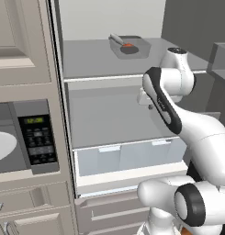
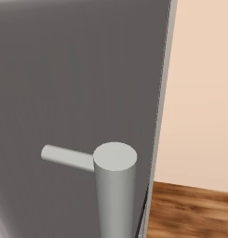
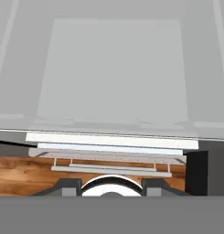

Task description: Place the tupperware containing the fish and sweet potato meal in the microwave. Close the microwave door and press the start button to reheat the meal.

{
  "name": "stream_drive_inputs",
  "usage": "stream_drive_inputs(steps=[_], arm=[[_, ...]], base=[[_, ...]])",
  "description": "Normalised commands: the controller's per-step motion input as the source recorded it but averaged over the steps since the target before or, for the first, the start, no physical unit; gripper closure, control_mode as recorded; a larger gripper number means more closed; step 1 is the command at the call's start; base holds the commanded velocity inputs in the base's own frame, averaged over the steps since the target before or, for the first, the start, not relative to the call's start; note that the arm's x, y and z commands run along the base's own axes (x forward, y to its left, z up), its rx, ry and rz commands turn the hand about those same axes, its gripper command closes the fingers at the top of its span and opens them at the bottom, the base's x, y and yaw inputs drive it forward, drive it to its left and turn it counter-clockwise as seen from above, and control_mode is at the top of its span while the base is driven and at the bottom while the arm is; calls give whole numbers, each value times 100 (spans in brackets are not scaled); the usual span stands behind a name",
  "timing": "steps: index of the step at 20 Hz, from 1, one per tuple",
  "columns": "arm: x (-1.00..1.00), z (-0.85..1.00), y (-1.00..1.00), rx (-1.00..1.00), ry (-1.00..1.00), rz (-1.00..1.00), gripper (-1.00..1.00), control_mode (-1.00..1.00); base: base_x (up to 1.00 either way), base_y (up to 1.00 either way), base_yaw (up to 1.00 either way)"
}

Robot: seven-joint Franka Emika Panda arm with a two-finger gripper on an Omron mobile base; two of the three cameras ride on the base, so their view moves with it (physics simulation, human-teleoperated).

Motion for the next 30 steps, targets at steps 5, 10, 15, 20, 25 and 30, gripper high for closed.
stream_drive_inputs(steps=[5, 10, 15, 20, 25, 30], arm=[[-6, 0, 1, 0, -11, -2, -100, -100], [-7, 24, 25, 3, -46, -2, -100, -100], [0, 42, 37, 2, -44, -6, -100, -100], [0, 67, 31, 2, -33, -11, -100, -100], [1, 74, 2, 11, -20, -19, -100, -100], [9, 46, 0, 16, -10, -20, -100, -100]], base=[[0, 0, 0], [0, 0, 0], [0, 0, 0], [0, 0, 0], [0, 0, 0], [0, 0, 0]])
